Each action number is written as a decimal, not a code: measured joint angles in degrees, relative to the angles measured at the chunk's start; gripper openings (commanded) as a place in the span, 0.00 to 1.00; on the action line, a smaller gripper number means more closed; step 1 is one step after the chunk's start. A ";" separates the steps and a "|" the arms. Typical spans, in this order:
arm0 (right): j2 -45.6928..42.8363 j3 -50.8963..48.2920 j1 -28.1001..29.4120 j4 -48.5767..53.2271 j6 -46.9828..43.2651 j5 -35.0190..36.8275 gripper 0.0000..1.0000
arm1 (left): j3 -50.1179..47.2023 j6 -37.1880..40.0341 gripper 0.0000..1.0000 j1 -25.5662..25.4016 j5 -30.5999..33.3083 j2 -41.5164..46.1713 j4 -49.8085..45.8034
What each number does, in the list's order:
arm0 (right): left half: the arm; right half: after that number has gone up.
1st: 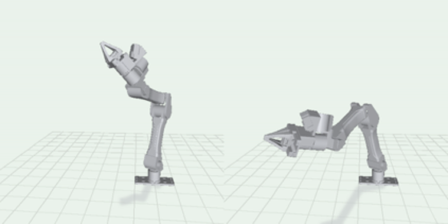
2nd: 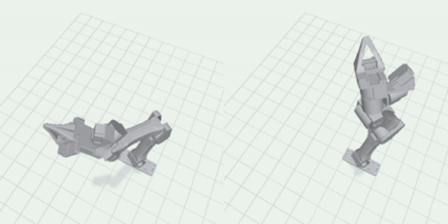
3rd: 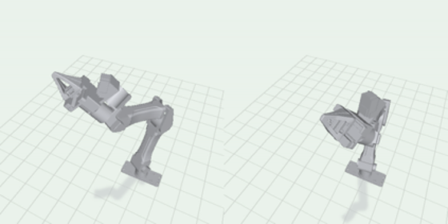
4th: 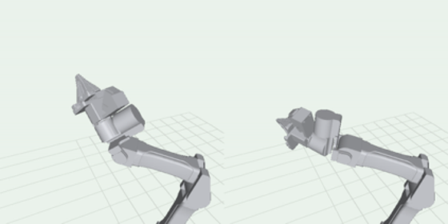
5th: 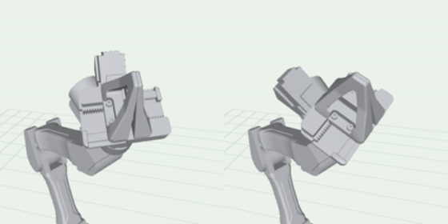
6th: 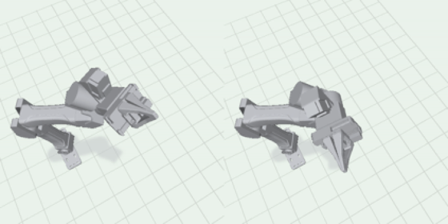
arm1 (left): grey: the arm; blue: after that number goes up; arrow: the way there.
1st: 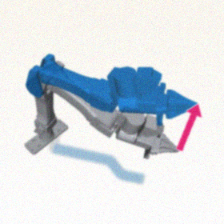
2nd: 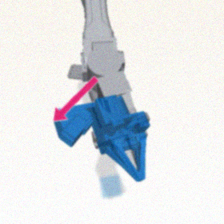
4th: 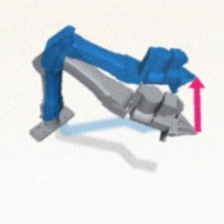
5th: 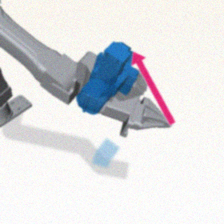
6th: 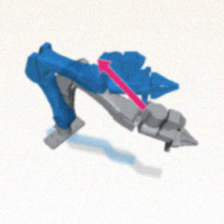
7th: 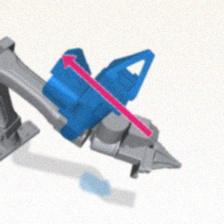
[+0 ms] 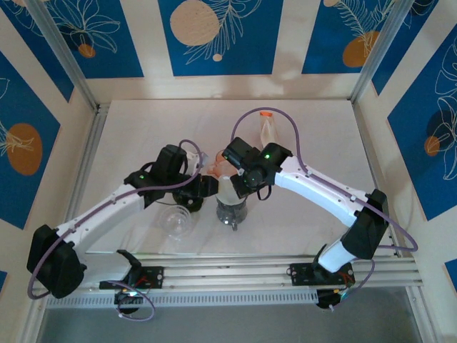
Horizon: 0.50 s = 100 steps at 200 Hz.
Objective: Place the coffee filter in the dripper
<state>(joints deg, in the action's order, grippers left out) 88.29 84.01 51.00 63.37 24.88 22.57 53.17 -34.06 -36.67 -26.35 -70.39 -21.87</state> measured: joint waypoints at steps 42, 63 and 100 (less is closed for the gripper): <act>-0.61 -0.92 0.00 -0.94 0.39 0.00 0.02 | -0.04 0.09 0.36 -0.02 0.90 -0.31 -0.20; -1.16 -1.03 0.02 -1.05 1.01 0.17 0.20 | -0.04 0.07 0.36 -0.02 0.94 -0.31 -0.22; -4.59 -1.05 0.00 -1.99 1.31 0.96 0.52 | -0.04 0.07 0.36 -0.02 1.11 -0.31 -0.22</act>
<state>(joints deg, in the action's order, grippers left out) 83.70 82.96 51.00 61.39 26.20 23.53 53.12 -34.00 -36.69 -25.23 -70.70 -22.09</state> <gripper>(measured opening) 0.472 0.358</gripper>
